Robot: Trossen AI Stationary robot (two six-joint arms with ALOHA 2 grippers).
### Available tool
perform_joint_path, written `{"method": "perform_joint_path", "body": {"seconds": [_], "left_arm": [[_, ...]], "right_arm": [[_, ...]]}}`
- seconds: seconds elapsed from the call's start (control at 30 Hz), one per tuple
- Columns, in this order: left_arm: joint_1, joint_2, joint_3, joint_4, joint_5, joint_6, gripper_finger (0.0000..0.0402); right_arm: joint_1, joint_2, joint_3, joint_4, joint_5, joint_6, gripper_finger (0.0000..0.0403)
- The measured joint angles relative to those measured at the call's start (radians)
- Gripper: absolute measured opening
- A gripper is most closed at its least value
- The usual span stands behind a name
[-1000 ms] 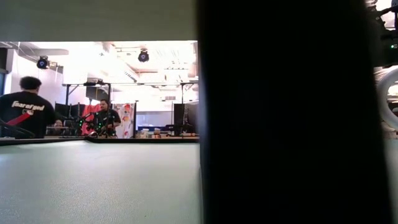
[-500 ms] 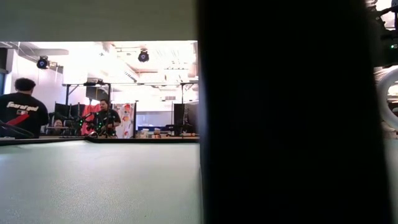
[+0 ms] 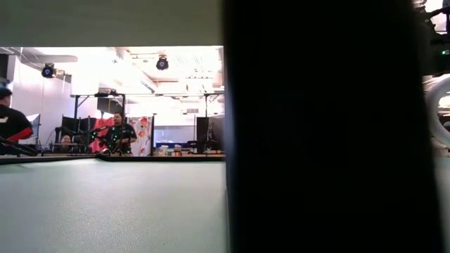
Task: Place coffee mugs
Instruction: Move the bottom blue patterned mug to the center of the table
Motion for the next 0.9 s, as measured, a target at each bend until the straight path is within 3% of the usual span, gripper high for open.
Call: {"method": "perform_joint_path", "body": {"seconds": [0.3, 0.6, 0.9], "left_arm": [[0.051, -0.011, 0.000, -0.018, 0.072, 0.130, 0.0092], [0.233, -0.089, -0.003, -0.086, 0.120, 0.474, 0.0092], [0.540, -0.182, -0.006, -0.072, 0.033, 0.737, 0.0092]], "right_arm": [[0.000, 0.000, 0.000, 0.000, 0.000, 0.000, 0.0082], [0.000, 0.000, 0.000, 0.014, 0.035, 0.012, 0.0082], [-0.002, 0.005, 0.000, 0.116, 0.028, 0.357, 0.0082]]}}
